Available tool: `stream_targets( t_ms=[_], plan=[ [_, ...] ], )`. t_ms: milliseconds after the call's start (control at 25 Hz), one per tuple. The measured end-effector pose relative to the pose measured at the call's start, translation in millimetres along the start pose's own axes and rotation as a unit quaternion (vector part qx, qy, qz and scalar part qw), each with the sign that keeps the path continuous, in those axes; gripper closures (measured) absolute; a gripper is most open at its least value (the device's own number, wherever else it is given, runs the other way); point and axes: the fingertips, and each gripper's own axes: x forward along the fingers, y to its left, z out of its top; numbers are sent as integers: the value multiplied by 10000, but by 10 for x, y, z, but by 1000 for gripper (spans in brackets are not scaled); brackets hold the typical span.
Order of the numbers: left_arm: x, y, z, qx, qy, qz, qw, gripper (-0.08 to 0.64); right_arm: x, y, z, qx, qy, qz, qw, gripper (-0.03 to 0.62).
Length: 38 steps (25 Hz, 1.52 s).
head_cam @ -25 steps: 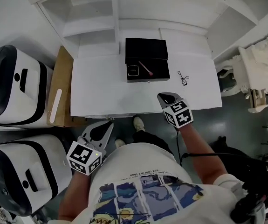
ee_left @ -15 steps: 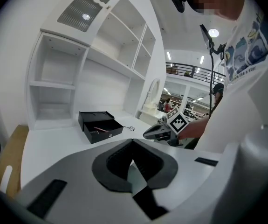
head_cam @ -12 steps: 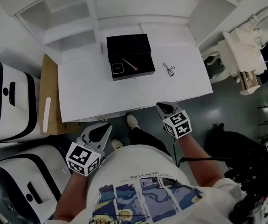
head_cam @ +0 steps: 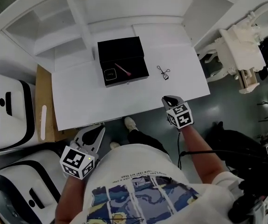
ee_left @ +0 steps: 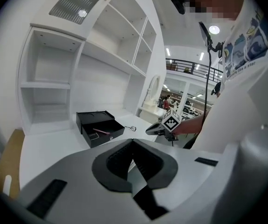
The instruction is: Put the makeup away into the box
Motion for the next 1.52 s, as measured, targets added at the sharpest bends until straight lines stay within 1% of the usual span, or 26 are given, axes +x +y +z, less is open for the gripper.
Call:
stream_targets(
  t_ms=[360,440,480,520,680,1040,1320,1520],
  plan=[
    [258,98,224,-47,6,164,9999,546,371,-645,-52,157,213,-197,9995,557],
    [309,133,265,-64,36,209,9998,546,459,-776,-54,185,272,-247,9992,534],
    [332,151,281,-78,54,232,9997,546,502,-839,-52,204,293,-276,9990,494],
    [355,167,292,-93,75,254,9996,546,542,-898,-48,216,308,-303,9988,483],
    [449,223,330,-143,144,329,9993,546,691,-1079,-11,199,332,-358,9986,483],
    [607,326,430,-142,207,458,9986,546,1010,-1232,70,103,444,-218,9987,486],
    [624,395,441,-195,203,575,9980,546,1081,-1257,88,46,491,-194,9986,551],
    [605,409,451,-212,179,598,9978,546,1036,-1273,105,14,485,-242,9985,555]
  ],
)
